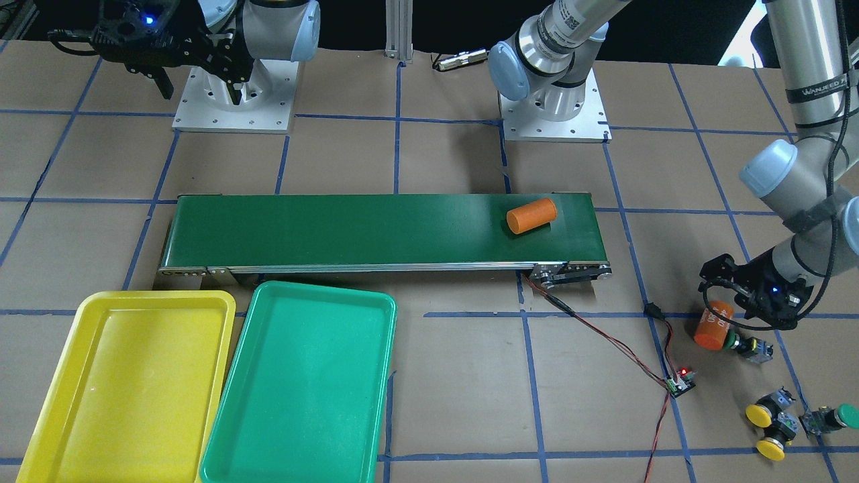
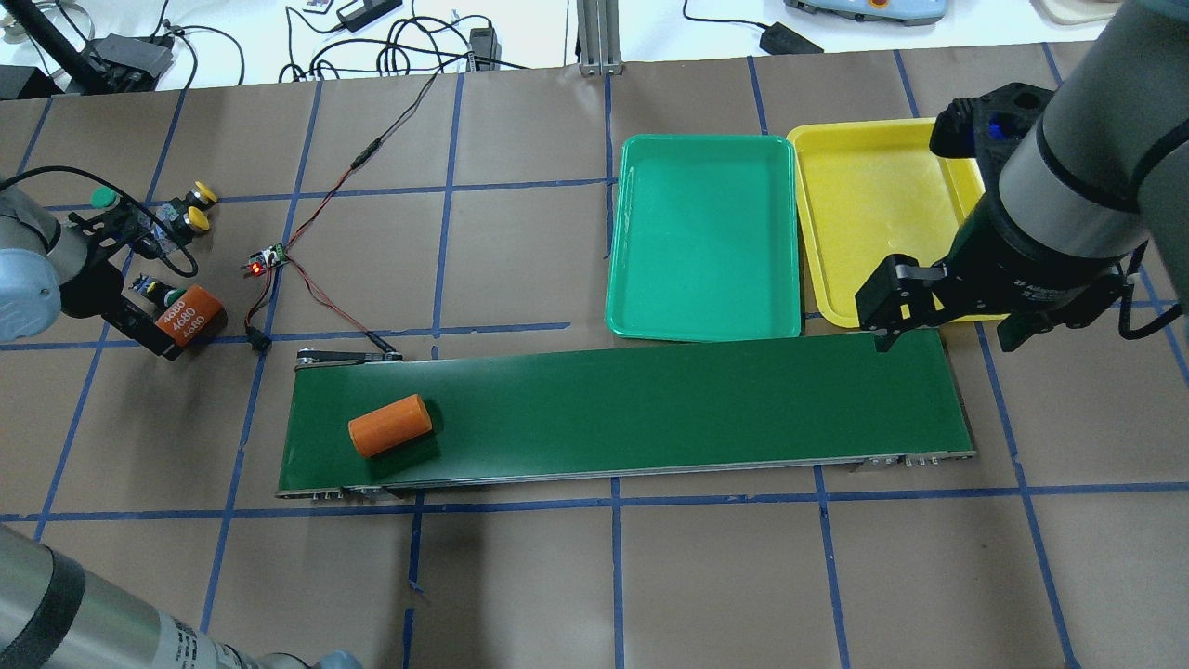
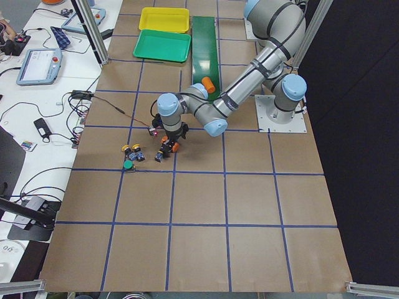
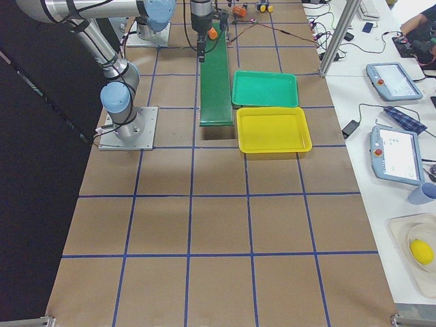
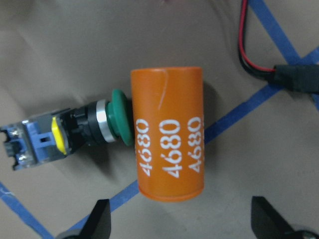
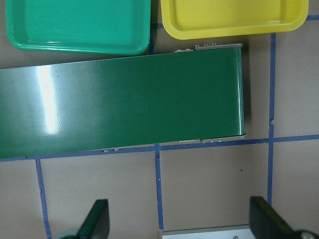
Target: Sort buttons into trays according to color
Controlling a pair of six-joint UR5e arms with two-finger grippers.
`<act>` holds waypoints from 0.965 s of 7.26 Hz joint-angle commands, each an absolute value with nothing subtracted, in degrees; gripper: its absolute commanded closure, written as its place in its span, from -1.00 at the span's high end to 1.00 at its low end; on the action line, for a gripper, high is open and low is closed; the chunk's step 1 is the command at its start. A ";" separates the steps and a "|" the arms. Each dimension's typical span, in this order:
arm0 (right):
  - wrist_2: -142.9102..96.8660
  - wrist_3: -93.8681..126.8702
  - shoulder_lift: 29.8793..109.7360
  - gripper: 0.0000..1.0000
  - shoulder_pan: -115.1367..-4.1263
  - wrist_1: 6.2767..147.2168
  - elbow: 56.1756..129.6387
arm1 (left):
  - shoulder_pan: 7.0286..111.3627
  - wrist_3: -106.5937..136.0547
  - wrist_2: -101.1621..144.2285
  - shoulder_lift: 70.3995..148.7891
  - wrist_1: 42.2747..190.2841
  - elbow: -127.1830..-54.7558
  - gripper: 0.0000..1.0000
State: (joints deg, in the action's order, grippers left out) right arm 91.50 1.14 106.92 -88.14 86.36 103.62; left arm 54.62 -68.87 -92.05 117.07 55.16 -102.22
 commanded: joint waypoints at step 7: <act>91.58 1.23 107.31 1.00 -87.98 86.40 103.62 | 56.69 -65.83 -90.80 112.01 57.47 -102.11 -1.00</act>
State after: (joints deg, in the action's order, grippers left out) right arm 91.58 1.22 107.12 -87.98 86.40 103.59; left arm 56.56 -65.83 -91.34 115.04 56.16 -100.80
